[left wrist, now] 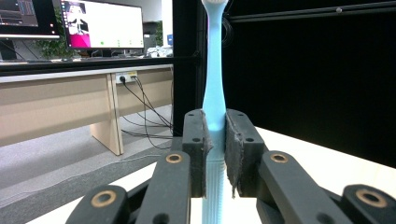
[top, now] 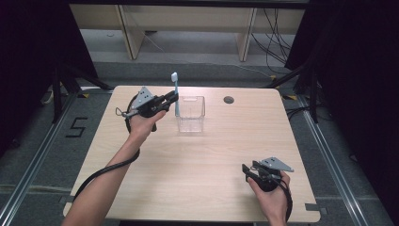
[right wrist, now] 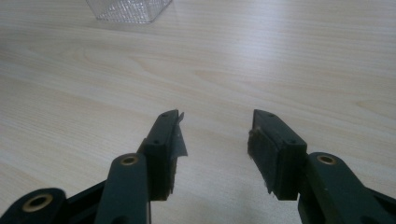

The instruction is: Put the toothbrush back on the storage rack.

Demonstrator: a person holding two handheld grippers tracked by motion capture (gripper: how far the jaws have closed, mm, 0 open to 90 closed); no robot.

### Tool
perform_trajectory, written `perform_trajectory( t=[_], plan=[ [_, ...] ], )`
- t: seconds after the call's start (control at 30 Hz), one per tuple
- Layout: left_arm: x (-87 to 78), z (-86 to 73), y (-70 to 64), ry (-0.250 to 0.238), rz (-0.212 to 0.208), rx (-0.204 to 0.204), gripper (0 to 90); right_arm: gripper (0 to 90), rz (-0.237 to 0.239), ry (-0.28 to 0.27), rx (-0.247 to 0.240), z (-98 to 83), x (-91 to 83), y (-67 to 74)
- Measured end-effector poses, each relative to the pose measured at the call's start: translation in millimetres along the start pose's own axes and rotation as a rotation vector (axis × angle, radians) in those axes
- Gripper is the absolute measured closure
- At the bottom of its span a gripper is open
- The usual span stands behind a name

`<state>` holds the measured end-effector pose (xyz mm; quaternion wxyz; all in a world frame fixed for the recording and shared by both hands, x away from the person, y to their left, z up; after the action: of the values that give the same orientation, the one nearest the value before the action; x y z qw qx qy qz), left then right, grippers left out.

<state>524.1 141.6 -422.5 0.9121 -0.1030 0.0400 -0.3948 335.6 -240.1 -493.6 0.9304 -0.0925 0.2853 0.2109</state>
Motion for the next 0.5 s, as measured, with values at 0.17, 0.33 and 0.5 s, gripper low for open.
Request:
perform_trajectory(
  t=[0.17,0.33,0.5],
  plan=[
    [-1.2,-1.0,-0.2,0.006,0.004,-0.001,78.2,52.9,0.006,0.017,0.014,0.0,-1.2,1.5],
    [-2.7,-2.3,-1.0,0.011,0.007,0.005,78.2,52.9,0.010,-0.003,0.017,-0.5,1.3,1.9],
    [-3.9,-4.7,-2.5,0.019,0.006,0.009,78.2,52.9,0.008,0.016,0.013,-0.2,0.2,2.2]
  ],
)
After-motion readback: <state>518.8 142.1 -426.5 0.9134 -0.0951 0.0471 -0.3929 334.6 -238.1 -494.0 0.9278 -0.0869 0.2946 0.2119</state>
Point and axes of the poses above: each handheld gripper's, and its own axes: x roughly forward along the jaws, z roughly out of its top, y roughly to its left, the point moved 1 cm from there along x, roughly forward along the jaws, and after that the axes turned 11 degrees about -x, right-handed, at the moved point
